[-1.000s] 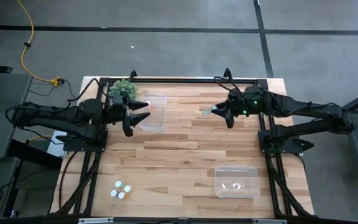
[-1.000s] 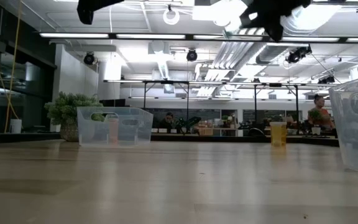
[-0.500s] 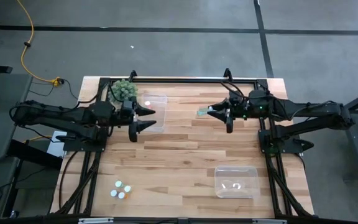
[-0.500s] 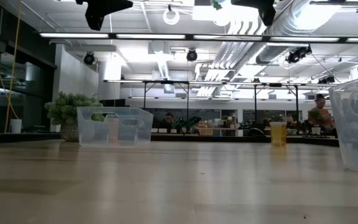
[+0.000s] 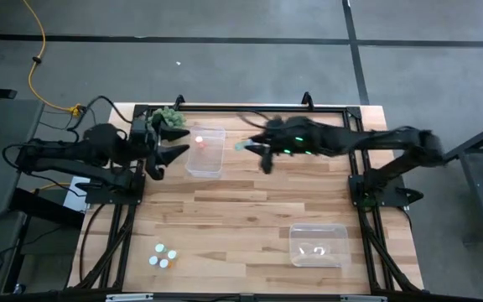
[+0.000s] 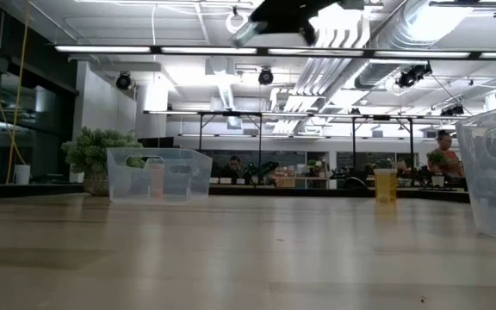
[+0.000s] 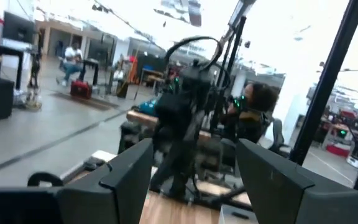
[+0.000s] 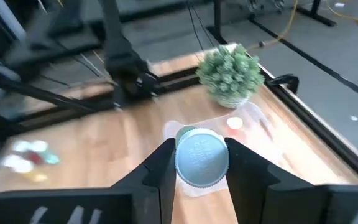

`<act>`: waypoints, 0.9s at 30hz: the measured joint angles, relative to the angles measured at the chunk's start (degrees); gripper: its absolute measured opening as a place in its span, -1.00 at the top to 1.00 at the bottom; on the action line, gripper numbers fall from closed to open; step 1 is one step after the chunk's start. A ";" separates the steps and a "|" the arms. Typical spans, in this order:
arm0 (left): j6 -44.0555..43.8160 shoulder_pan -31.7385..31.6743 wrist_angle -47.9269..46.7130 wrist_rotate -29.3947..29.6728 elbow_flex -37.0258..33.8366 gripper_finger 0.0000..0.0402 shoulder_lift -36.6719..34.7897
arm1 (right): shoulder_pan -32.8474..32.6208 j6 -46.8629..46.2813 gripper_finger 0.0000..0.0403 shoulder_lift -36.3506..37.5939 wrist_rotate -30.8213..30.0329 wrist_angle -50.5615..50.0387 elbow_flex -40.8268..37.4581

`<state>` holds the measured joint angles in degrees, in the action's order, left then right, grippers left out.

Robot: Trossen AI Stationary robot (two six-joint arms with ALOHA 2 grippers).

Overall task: Pick and place medicine bottles into bin by pill shape (circle, oval)
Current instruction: Put the top blue tablet bottle into the top transparent bin

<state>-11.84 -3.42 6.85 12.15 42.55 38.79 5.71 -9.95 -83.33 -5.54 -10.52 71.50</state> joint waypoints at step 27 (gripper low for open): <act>-0.04 0.07 -5.31 0.66 0.03 -0.11 -1.36 | 8.94 9.05 0.42 -45.73 2.73 -24.95 42.79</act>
<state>-11.88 -3.36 1.54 12.80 42.58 37.43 14.65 -0.90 -129.06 -2.81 -35.47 114.29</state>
